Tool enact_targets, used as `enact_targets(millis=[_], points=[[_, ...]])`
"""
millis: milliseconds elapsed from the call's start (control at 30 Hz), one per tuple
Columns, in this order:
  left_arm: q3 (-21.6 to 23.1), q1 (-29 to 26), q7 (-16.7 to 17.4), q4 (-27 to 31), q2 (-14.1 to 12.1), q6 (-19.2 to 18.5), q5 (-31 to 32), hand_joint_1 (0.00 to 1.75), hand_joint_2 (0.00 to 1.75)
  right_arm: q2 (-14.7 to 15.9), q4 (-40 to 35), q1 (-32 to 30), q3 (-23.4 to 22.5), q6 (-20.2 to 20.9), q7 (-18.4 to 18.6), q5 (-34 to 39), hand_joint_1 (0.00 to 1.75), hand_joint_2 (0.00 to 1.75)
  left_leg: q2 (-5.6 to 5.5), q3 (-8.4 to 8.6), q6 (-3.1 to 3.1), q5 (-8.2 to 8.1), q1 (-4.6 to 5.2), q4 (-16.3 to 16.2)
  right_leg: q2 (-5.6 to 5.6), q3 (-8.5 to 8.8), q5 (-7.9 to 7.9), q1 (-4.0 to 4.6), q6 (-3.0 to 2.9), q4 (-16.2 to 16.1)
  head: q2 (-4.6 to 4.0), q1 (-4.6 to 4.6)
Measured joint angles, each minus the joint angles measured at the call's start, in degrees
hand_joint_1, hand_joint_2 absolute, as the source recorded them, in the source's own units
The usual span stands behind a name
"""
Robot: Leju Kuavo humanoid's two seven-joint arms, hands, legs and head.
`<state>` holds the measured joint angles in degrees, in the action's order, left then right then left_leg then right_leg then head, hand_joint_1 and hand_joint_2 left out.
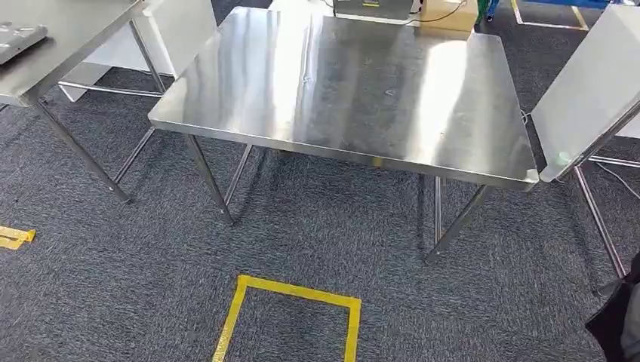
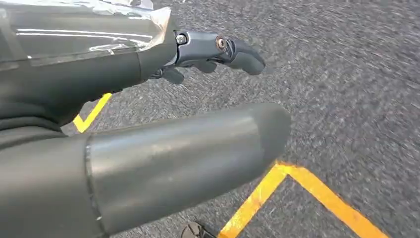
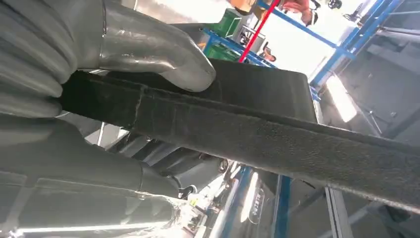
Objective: Take the parts from the cabinet and place them on the table.
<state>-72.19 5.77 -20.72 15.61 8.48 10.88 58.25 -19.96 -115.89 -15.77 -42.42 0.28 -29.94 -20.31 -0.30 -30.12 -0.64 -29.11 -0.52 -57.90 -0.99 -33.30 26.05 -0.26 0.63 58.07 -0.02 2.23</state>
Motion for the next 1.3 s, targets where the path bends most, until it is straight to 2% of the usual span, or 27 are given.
enact_targets(millis=[200,333,400,433,467,500,533,600,633,667,700,733,800,833,867,900,933,967,1000,1033,1067,1133,1167,1200,1233,1267,1300], points=[[-0.02,0.04,0.35,-0.26,-0.04,-0.13,0.00,0.00,0.00,0.09,0.09,0.07,-0.07,0.00,0.00,0.00,1.52,1.75,-0.03,-0.26,-0.66,0.06,0.62,-0.32,-0.02,0.44,-0.66,-0.66,1.22,-0.35,0.00,-0.02],[-0.04,0.08,0.53,-0.33,-0.09,-0.13,0.00,0.00,0.00,0.07,0.44,0.05,-0.33,0.48,-0.04,0.04,1.52,1.75,0.00,-0.32,-1.40,-0.21,0.88,-0.41,-0.02,0.44,-0.63,-0.98,1.61,-0.48,0.02,-0.02],[-0.04,0.15,0.53,-0.33,-0.22,-0.13,-0.07,0.00,0.00,0.02,0.44,0.03,-0.37,0.92,-0.13,0.07,1.52,1.75,0.04,-0.67,-2.19,-0.41,1.02,0.12,-0.07,0.77,-1.07,-1.09,2.39,-0.31,0.00,-0.07],[-0.04,0.14,0.53,-0.35,-0.26,-0.13,-0.09,0.00,0.00,0.02,0.55,-0.07,-0.41,1.11,-0.20,0.06,1.52,1.75,0.03,-0.52,-2.69,-0.24,1.01,0.48,-0.04,0.45,-1.95,-1.04,3.36,0.65,0.00,0.00],[-0.04,0.14,0.53,-0.35,-0.26,-0.13,-0.17,0.00,0.00,0.04,0.55,-0.02,-0.44,1.14,-0.24,0.07,1.52,1.75,-0.06,0.08,-3.05,-0.17,0.73,0.80,-0.06,0.51,-1.93,-1.02,3.51,0.73,0.00,-0.04],[-0.04,0.12,0.55,-0.37,-0.20,-0.13,-0.24,0.00,0.00,0.09,0.70,-0.05,-0.44,1.31,-0.24,0.00,1.52,1.75,0.16,0.54,-3.11,0.10,0.38,1.14,0.25,-0.26,-0.60,-1.07,2.98,1.93,0.00,0.04],[-0.04,0.13,0.55,-0.42,-0.22,-0.13,-0.33,0.00,0.00,0.13,0.74,0.04,-0.44,1.33,-0.39,0.00,1.52,1.75,0.20,0.54,-3.23,0.13,0.24,1.14,0.26,-1.42,1.23,-1.00,2.17,4.44,0.00,0.13],[-0.07,0.06,0.55,-0.55,-0.22,-0.13,-0.57,0.00,0.00,0.28,0.92,0.04,-0.44,1.38,-0.46,-0.04,1.52,1.75,0.53,0.41,-3.18,0.18,0.14,1.11,0.31,-5.58,4.95,-1.21,2.19,12.84,0.00,0.11],[-0.07,0.00,0.57,-0.63,-0.24,-0.15,-0.61,0.00,0.00,0.31,1.07,0.04,-0.44,1.44,-0.46,-0.09,1.52,1.75,0.73,0.37,-3.08,0.23,0.09,1.08,0.32,-7.31,6.19,-1.36,2.58,16.39,0.00,0.13],[-0.07,-0.04,0.61,-0.70,-0.20,-0.17,-0.63,0.00,0.00,0.35,1.25,0.05,-0.44,1.46,-0.52,-0.09,1.52,1.75,0.84,0.44,-2.90,0.15,-0.04,1.05,0.35,-7.93,6.41,-1.57,3.10,17.60,0.00,0.09],[-0.07,-0.04,0.61,-0.74,-0.20,-0.20,-0.66,0.00,0.00,0.37,1.36,0.05,-0.44,1.48,-0.52,-0.09,1.52,1.75,0.84,0.62,-2.60,-0.01,-0.27,1.03,0.44,-7.17,5.56,-1.78,3.90,15.94,0.00,0.13],[-0.07,-0.04,0.64,-0.81,-0.17,-0.24,-0.66,0.00,0.00,0.39,1.44,0.06,-0.44,1.51,-0.54,-0.09,1.52,1.75,0.83,0.95,-2.14,-0.23,-0.63,0.99,0.57,-5.15,4.03,-2.05,4.38,12.06,0.00,0.11],[-0.07,-0.05,0.68,-0.96,-0.26,-0.26,-0.66,0.00,0.00,0.61,1.64,0.11,-0.44,1.62,-0.57,-0.09,1.52,1.75,0.82,1.75,-0.85,-1.02,-1.23,0.69,1.11,0.31,-0.31,-2.99,5.79,0.60,0.00,0.15],[-0.07,-0.03,0.70,-0.98,-0.53,-0.26,-0.70,0.00,0.00,0.61,2.08,0.32,-0.42,1.66,-0.59,-0.09,1.52,1.75,0.88,2.46,-0.32,-1.28,-1.19,0.44,1.15,-0.24,1.77,-2.36,5.25,0.69,0.00,0.24],[-0.07,-0.03,0.70,-1.01,-0.52,-0.24,-0.72,0.00,0.00,0.66,2.21,0.38,-0.44,1.66,-0.61,-0.07,1.52,1.75,0.89,2.03,0.21,-1.50,-1.01,0.43,1.62,-0.10,2.20,-2.05,3.79,0.88,0.02,0.13],[-0.07,-0.03,0.72,-1.11,-0.50,-0.26,-0.72,0.00,0.00,0.72,2.28,0.16,-0.48,1.66,-0.59,-0.11,1.52,1.75,1.00,2.16,0.69,-1.83,-1.06,0.36,1.42,0.26,0.96,-2.00,3.20,1.04,0.00,-0.02],[-0.07,-0.04,0.72,-1.18,-0.44,-0.26,-0.72,0.00,0.00,0.70,2.34,0.23,-0.48,1.66,-0.59,-0.11,1.52,1.75,1.00,2.69,0.97,-1.80,-1.28,0.21,1.37,-0.12,1.22,-2.01,2.62,1.17,0.00,-0.02],[-0.07,0.09,0.70,-1.22,-0.42,-0.26,-0.74,0.00,0.00,0.72,2.34,0.35,-0.48,1.66,-0.59,-0.09,1.52,1.75,1.05,2.76,1.16,-1.60,-1.51,-0.05,1.11,0.87,1.37,-2.01,2.37,1.14,0.00,-0.04],[-0.07,0.27,0.70,-1.25,-0.35,-0.28,-0.74,0.00,0.00,0.79,2.34,0.31,-0.52,1.66,-0.61,-0.04,1.52,1.75,0.99,1.72,1.22,-1.53,-1.77,-1.59,1.11,1.25,1.51,-2.08,1.90,0.94,0.00,-0.04],[-0.07,0.38,0.70,-1.27,-0.35,-0.31,-0.74,0.00,0.00,0.81,2.34,0.35,-0.52,1.66,-0.61,0.02,1.52,1.75,0.91,0.05,1.30,-1.99,-1.73,-4.53,1.09,1.56,1.75,-1.98,1.53,0.94,0.00,-0.11],[-0.02,0.41,0.63,-1.29,-0.33,-0.33,-0.74,0.00,0.00,0.85,2.34,0.35,-0.52,1.66,-0.61,0.02,1.52,1.75,0.81,-2.42,1.37,-3.26,-1.58,-8.42,1.09,1.69,2.04,-1.80,1.08,0.94,0.00,-0.22],[-0.04,0.15,0.61,-1.33,-0.42,-0.33,-0.81,0.00,0.00,0.85,2.41,0.32,-0.55,1.66,-0.61,0.02,1.52,1.75,0.73,-7.99,1.38,-6.90,-1.38,-16.24,0.92,2.03,2.55,-1.18,0.34,0.95,0.00,-0.26],[-0.07,-0.01,0.61,-1.40,-0.42,-0.33,-0.83,0.00,0.00,0.87,2.45,0.30,-0.57,1.66,-0.61,0.02,1.52,1.75,0.72,-9.86,1.13,-7.29,-1.21,-17.98,0.77,2.37,2.82,-0.84,-0.06,0.95,0.00,-0.26],[-0.09,-0.10,0.61,-1.46,-0.42,-0.33,-0.85,0.00,0.00,0.87,2.47,0.31,-0.57,1.66,-0.61,0.02,1.52,1.75,0.72,-10.49,0.60,-5.95,-0.92,-17.06,0.60,2.84,3.19,-0.46,-0.32,0.94,0.00,-0.26],[-0.09,-0.09,0.61,-1.51,-0.42,-0.33,-0.83,0.00,0.00,0.87,2.47,0.31,-0.59,1.66,-0.61,0.02,1.52,1.75,0.69,-9.84,-0.09,-3.22,-0.52,-13.88,0.48,3.42,3.58,-0.16,-0.38,0.93,0.00,-0.26],[-0.09,-0.08,0.59,-1.53,-0.44,-0.33,-0.83,0.00,0.00,0.85,2.47,0.33,-0.59,1.66,-0.61,-0.02,1.52,1.75,0.60,-8.35,-1.00,-0.03,-0.07,-9.36,0.43,3.94,3.94,0.18,-0.47,0.90,0.00,-0.24],[-0.09,-0.09,0.59,-1.53,-0.46,-0.33,-0.83,0.00,0.00,0.85,2.47,0.33,-0.57,1.66,-0.61,-0.02,1.52,1.75,0.50,-6.59,-2.28,3.17,0.55,-4.57,0.43,4.25,4.28,0.26,-0.60,0.84,0.00,-0.26]])
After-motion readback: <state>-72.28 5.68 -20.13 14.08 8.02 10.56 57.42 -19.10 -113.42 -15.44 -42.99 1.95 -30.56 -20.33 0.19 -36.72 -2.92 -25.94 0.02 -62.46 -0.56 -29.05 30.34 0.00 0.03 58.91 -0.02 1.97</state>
